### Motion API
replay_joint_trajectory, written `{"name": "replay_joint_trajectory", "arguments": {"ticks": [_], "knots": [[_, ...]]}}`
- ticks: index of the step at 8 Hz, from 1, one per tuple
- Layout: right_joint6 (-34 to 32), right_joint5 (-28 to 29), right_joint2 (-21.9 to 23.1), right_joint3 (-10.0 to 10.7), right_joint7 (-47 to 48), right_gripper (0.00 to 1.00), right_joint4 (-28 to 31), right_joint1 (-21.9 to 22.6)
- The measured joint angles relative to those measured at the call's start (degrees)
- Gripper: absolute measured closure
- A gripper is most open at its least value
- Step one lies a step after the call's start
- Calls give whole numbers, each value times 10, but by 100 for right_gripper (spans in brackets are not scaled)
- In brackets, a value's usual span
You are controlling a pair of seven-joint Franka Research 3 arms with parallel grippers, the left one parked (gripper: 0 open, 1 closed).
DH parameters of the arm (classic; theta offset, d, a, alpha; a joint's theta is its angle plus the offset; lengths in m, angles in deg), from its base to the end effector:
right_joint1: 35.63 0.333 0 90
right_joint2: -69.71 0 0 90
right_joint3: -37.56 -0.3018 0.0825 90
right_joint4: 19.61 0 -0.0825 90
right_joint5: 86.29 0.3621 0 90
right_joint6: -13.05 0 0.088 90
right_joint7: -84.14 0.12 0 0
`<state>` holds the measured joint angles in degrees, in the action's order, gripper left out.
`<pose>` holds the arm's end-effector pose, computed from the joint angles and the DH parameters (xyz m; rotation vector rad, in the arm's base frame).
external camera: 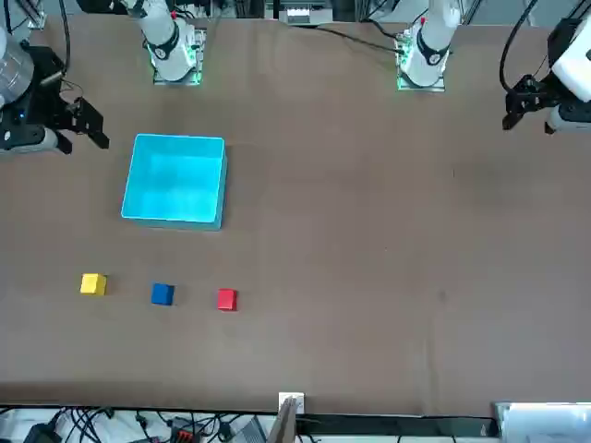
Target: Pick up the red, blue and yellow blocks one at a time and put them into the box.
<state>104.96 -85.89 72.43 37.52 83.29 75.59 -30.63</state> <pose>0.5181 0.0465 0.5843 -3.1309 -0.1606 0.0160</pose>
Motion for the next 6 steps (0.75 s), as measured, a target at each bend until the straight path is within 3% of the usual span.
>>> {"name": "replay_joint_trajectory", "arguments": {"ticks": [4,6], "knots": [[7,5,-3,-7,0,0,-7,4],[40,7,-34,-17,0,0,-6,29]]}}
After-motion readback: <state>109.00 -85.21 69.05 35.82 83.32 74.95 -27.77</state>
